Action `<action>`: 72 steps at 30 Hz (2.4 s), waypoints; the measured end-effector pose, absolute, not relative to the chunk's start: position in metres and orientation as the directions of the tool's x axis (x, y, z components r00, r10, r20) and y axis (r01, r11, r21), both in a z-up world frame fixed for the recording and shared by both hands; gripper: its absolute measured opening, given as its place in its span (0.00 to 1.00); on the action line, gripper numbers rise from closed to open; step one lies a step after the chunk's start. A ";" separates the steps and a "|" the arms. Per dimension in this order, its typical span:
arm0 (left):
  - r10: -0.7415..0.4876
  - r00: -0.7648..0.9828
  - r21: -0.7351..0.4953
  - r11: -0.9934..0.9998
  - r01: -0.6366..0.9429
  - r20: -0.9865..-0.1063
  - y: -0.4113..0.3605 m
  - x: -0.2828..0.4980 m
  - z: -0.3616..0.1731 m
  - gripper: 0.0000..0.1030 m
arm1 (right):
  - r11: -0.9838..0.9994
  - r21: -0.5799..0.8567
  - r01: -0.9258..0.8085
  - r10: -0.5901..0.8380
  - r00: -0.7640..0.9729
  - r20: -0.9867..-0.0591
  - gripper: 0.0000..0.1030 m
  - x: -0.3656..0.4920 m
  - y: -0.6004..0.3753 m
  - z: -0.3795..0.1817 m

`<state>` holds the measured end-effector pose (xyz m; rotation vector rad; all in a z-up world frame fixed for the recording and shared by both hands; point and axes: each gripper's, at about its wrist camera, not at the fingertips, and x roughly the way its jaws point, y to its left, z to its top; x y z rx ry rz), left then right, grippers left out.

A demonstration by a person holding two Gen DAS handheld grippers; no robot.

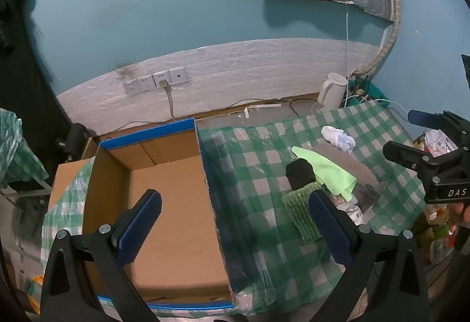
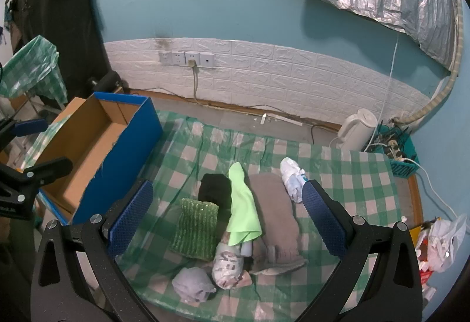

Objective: Organize soft objects

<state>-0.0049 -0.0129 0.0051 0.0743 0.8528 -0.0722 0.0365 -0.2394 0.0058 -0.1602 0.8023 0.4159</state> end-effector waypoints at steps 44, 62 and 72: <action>-0.034 0.654 0.043 0.994 0.103 -0.756 -0.021 -0.008 0.002 0.98 | 0.908 0.020 -0.420 0.301 0.615 -0.729 0.98 0.035 -0.242 0.007; -0.043 0.645 0.039 0.993 0.113 -0.763 -0.032 -0.010 -0.001 0.98 | 0.909 0.021 -0.417 0.298 0.614 -0.731 0.98 0.034 -0.245 0.005; -0.056 0.622 0.035 0.990 0.134 -0.781 -0.039 -0.001 -0.007 0.98 | 0.912 0.023 -0.411 0.293 0.609 -0.737 0.98 0.031 -0.258 -0.003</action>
